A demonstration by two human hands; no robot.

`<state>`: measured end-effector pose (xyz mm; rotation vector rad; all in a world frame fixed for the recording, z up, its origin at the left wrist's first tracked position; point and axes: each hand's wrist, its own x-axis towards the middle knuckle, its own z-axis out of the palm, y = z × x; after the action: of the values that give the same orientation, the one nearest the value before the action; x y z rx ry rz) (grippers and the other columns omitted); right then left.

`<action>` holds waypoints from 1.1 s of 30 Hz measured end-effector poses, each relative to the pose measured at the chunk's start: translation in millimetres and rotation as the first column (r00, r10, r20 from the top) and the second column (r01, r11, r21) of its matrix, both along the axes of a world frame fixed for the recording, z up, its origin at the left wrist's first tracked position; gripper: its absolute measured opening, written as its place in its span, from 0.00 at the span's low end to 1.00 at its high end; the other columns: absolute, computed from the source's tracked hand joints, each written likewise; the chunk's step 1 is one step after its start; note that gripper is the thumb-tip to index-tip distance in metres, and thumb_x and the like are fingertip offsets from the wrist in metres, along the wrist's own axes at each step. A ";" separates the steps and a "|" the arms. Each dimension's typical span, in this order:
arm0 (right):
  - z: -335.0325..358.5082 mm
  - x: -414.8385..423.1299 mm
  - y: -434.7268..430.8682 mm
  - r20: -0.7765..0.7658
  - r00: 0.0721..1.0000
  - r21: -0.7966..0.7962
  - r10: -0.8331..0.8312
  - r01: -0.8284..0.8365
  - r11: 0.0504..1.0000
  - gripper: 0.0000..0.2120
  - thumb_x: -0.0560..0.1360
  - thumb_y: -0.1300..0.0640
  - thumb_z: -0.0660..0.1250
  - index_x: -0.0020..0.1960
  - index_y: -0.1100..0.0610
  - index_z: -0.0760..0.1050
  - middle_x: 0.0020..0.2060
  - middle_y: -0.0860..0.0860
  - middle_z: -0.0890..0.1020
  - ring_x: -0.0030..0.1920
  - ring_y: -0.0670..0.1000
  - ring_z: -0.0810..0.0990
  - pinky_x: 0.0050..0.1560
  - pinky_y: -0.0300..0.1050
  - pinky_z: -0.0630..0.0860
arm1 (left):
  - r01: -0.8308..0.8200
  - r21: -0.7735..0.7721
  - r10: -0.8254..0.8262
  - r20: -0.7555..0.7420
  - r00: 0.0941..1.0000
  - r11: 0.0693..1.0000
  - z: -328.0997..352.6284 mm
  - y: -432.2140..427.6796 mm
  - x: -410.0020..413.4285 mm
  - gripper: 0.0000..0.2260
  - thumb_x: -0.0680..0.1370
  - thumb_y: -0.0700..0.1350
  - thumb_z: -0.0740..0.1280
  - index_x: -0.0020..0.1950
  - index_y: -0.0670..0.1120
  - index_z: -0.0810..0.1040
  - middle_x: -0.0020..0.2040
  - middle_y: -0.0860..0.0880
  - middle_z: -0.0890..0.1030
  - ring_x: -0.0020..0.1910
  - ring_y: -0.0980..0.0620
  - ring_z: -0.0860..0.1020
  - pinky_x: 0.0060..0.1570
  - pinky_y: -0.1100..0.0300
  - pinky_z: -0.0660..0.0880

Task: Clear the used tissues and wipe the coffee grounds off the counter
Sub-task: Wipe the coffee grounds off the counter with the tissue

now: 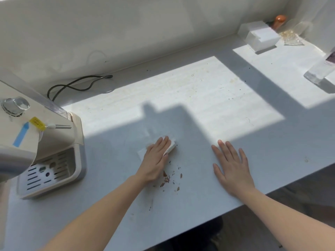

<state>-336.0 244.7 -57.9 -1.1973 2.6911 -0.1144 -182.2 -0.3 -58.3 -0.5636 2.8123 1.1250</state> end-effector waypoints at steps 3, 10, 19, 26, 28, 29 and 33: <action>-0.7 -0.1 0.4 -0.008 1.000 0.007 -0.002 0.002 1.000 0.30 0.76 0.43 0.43 0.76 0.48 0.51 0.77 0.48 0.54 0.77 0.49 0.48 0.75 0.57 0.46 | 0.057 0.012 -0.058 0.011 0.998 0.998 2.9 26.3 18.9 0.22 0.83 0.44 0.51 0.74 0.55 0.48 0.74 0.61 0.46 0.73 0.66 0.40 0.68 0.72 0.35; -2.6 0.6 1.0 -0.012 1.000 0.006 -0.003 0.003 1.000 0.30 0.76 0.43 0.42 0.76 0.48 0.51 0.77 0.48 0.54 0.77 0.49 0.49 0.74 0.58 0.47 | 0.125 0.078 -0.129 0.054 0.990 0.989 7.8 68.6 51.3 0.21 0.82 0.48 0.49 0.74 0.58 0.49 0.76 0.62 0.49 0.74 0.67 0.41 0.68 0.71 0.33; -1.9 0.1 1.8 -0.006 1.000 0.017 0.001 -0.001 1.000 0.29 0.76 0.42 0.43 0.76 0.47 0.51 0.77 0.47 0.54 0.77 0.48 0.48 0.74 0.55 0.42 | -0.281 0.445 0.330 -0.034 0.943 0.850 25.3 95.3 64.6 0.18 0.82 0.48 0.54 0.71 0.61 0.61 0.72 0.64 0.64 0.72 0.66 0.59 0.72 0.66 0.54; -2.5 -1.5 1.9 -0.004 1.000 0.020 0.007 -0.007 1.000 0.29 0.76 0.43 0.45 0.76 0.47 0.51 0.77 0.48 0.55 0.76 0.49 0.49 0.74 0.55 0.42 | -0.713 0.485 0.808 0.021 0.588 0.506 16.8 54.2 26.0 0.20 0.83 0.46 0.52 0.76 0.49 0.56 0.76 0.55 0.58 0.75 0.58 0.54 0.73 0.60 0.50; -1.7 -0.8 2.1 -0.005 1.000 0.015 0.005 -0.005 1.000 0.29 0.76 0.43 0.45 0.76 0.48 0.52 0.77 0.48 0.55 0.76 0.49 0.50 0.74 0.55 0.43 | -0.773 0.407 0.844 0.009 0.537 0.487 10.5 30.9 16.9 0.21 0.83 0.43 0.52 0.76 0.46 0.55 0.78 0.50 0.55 0.76 0.55 0.51 0.75 0.57 0.47; -1.1 -0.8 1.7 -0.003 1.000 0.006 0.000 0.000 1.000 0.29 0.76 0.43 0.46 0.76 0.48 0.53 0.76 0.48 0.56 0.76 0.49 0.51 0.74 0.55 0.44 | -0.793 0.341 0.844 -0.005 0.536 0.505 7.7 18.0 12.6 0.21 0.83 0.42 0.52 0.76 0.45 0.55 0.78 0.49 0.54 0.77 0.54 0.51 0.75 0.57 0.46; 0.2 -1.8 0.1 0.005 1.000 -0.006 0.004 -0.004 1.000 0.29 0.76 0.43 0.47 0.76 0.48 0.54 0.76 0.48 0.57 0.76 0.50 0.52 0.73 0.56 0.45 | -0.680 0.027 0.680 0.013 0.733 0.733 -0.4 -20.9 -8.3 0.21 0.83 0.42 0.50 0.76 0.44 0.52 0.78 0.48 0.52 0.77 0.52 0.48 0.74 0.55 0.42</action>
<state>-337.8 244.8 -57.7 -1.2023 2.6863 -0.1246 -190.5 -21.2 -58.8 -1.6917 2.6120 1.2251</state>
